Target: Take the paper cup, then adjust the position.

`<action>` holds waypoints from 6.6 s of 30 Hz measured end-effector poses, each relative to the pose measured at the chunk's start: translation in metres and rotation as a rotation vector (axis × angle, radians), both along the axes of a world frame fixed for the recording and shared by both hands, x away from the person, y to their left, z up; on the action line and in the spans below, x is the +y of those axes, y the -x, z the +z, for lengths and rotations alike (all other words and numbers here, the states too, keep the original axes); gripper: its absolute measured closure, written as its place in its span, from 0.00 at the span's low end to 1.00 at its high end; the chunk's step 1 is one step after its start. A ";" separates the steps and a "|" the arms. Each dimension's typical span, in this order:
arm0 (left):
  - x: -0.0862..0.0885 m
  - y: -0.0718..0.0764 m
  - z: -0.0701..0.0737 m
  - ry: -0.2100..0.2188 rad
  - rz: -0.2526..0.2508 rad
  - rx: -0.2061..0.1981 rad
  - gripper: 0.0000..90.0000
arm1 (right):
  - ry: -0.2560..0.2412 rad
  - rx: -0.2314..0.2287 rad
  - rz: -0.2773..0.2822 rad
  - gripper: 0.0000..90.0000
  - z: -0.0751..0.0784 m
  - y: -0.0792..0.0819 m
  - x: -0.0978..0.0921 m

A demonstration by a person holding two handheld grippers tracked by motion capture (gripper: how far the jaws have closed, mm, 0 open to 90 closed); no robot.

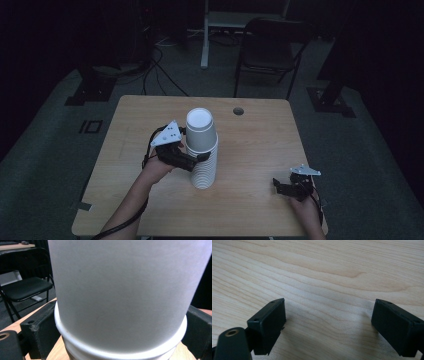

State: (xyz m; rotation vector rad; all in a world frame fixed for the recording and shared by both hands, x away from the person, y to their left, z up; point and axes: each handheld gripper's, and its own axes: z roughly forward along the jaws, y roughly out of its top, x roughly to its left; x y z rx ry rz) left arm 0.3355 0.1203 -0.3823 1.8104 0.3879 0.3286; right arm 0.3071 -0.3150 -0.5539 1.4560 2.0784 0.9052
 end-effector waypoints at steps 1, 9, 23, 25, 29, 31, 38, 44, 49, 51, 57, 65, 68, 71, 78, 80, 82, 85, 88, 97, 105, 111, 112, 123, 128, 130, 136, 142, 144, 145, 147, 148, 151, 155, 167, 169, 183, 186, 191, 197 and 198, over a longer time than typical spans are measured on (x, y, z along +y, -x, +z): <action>0.000 0.000 0.000 0.001 0.000 0.001 0.05 | 0.000 0.000 0.000 0.13 0.000 0.000 0.000; 0.000 0.000 0.001 -0.008 -0.002 0.004 0.06 | 0.000 0.000 0.000 0.13 0.000 0.000 0.000; 0.000 -0.001 0.002 -0.013 -0.005 0.011 0.06 | 0.015 0.036 0.015 0.14 0.004 -0.002 0.002; 0.000 -0.001 0.002 -0.013 -0.005 0.011 0.06 | 0.014 0.039 0.020 0.14 0.004 -0.002 0.003; 0.000 -0.001 0.002 -0.016 -0.007 0.014 0.06 | -0.006 0.051 0.036 0.14 0.008 -0.002 0.005; 0.000 -0.001 0.002 -0.016 -0.007 0.014 0.06 | -0.006 0.051 0.036 0.14 0.008 -0.002 0.005; 0.000 -0.001 0.003 -0.018 -0.006 0.016 0.06 | -0.055 -0.002 0.074 0.14 0.032 0.001 0.009; 0.000 -0.001 0.004 -0.028 -0.004 0.021 0.06 | -0.063 -0.039 0.099 0.15 0.048 0.005 0.018; 0.000 -0.001 0.004 -0.029 -0.003 0.021 0.06 | -0.095 -0.075 0.144 0.15 0.064 0.006 0.026; 0.000 -0.001 0.004 -0.029 -0.003 0.020 0.06 | -0.108 -0.084 0.167 0.15 0.071 0.006 0.030; 0.000 -0.001 0.003 -0.026 -0.003 0.017 0.06 | -0.135 -0.141 0.225 0.15 0.098 0.009 0.041; 0.000 -0.001 0.004 -0.029 -0.003 0.019 0.06 | -0.180 -0.210 0.289 0.15 0.131 0.010 0.051; 0.000 -0.001 0.004 -0.029 -0.003 0.020 0.06 | -0.190 -0.227 0.312 0.15 0.141 0.010 0.055; -0.001 -0.001 0.004 -0.030 -0.004 0.020 0.06 | -0.196 -0.241 0.334 0.15 0.150 0.010 0.060; -0.001 -0.001 0.004 -0.034 -0.004 0.021 0.06 | -0.230 -0.282 0.391 0.16 0.171 0.012 0.070; -0.001 -0.001 0.004 -0.033 -0.004 0.021 0.06 | -0.225 -0.294 0.406 0.16 0.176 0.012 0.074; -0.001 -0.001 0.004 -0.030 -0.003 0.020 0.06 | -0.226 -0.299 0.423 0.16 0.182 0.012 0.078; -0.001 -0.001 0.004 -0.031 -0.003 0.021 0.06 | -0.230 -0.314 0.451 0.16 0.190 0.013 0.084; -0.001 -0.001 0.005 -0.034 -0.002 0.022 0.06 | -0.229 -0.334 0.484 0.16 0.200 0.014 0.092; -0.001 -0.001 0.004 -0.034 -0.001 0.021 0.06 | -0.237 -0.379 0.563 0.18 0.225 0.014 0.117; -0.001 -0.001 0.005 -0.035 -0.001 0.022 0.06 | -0.257 -0.402 0.628 0.18 0.239 0.009 0.140; -0.001 -0.001 0.005 -0.036 0.000 0.022 0.06 | -0.257 -0.404 0.668 0.18 0.245 0.007 0.160; -0.001 -0.001 0.005 -0.035 0.000 0.023 0.06 | -0.259 -0.403 0.674 0.18 0.245 0.006 0.163; -0.001 0.000 0.004 -0.034 0.001 0.021 0.06 | -0.245 -0.395 0.710 0.20 0.246 -0.005 0.193; -0.001 0.000 0.005 -0.039 0.000 0.018 0.06 | -0.250 -0.397 0.726 0.23 0.249 -0.011 0.203; -0.001 0.000 0.005 -0.038 0.000 0.018 0.06 | -0.263 -0.390 0.736 0.23 0.250 -0.013 0.207; -0.001 0.000 0.004 -0.032 0.001 0.022 0.06 | -0.267 -0.384 0.745 0.22 0.252 -0.018 0.215; -0.001 0.000 0.004 -0.032 0.001 0.022 0.06 | -0.270 -0.372 0.752 0.20 0.252 -0.022 0.220; -0.001 0.000 0.004 -0.032 0.001 0.022 0.06 | -0.268 -0.372 0.752 0.20 0.252 -0.023 0.222; -0.001 0.000 0.004 -0.033 0.001 0.022 0.06 | -0.265 -0.369 0.753 0.20 0.252 -0.023 0.223; -0.001 0.000 0.005 -0.034 0.001 0.023 0.06 | -0.258 -0.373 0.750 0.20 0.252 -0.024 0.225; -0.001 0.000 0.004 -0.033 0.001 0.023 0.06 | -0.255 -0.371 0.749 0.20 0.252 -0.024 0.226; -0.001 0.000 0.004 -0.030 0.001 0.022 0.06 | -0.247 -0.373 0.740 0.21 0.253 -0.023 0.228; -0.001 0.000 0.004 -0.027 0.003 0.019 0.06 | -0.249 -0.373 0.738 0.22 0.254 -0.023 0.227; -0.001 0.000 0.004 -0.028 0.003 0.019 0.06 | -0.262 -0.412 0.728 0.23 0.265 -0.020 0.226; -0.001 0.000 0.004 -0.031 0.002 0.019 0.06 | -0.263 -0.423 0.725 0.23 0.268 -0.019 0.225; -0.001 0.000 0.004 -0.031 0.002 0.020 0.06 | -0.277 -0.456 0.730 0.23 0.288 -0.012 0.220; -0.001 0.000 0.004 -0.031 0.004 0.019 0.06 | -0.284 -0.464 0.729 0.23 0.292 -0.011 0.219; -0.001 0.000 0.004 -0.035 0.004 0.020 0.06 | -0.299 -0.487 0.724 0.23 0.303 -0.009 0.216; -0.001 0.000 0.004 -0.031 0.005 0.019 0.06 | -0.311 -0.509 0.710 0.23 0.313 -0.006 0.209; -0.001 0.000 0.004 -0.031 0.005 0.019 0.06 | -0.309 -0.514 0.705 0.23 0.314 -0.006 0.207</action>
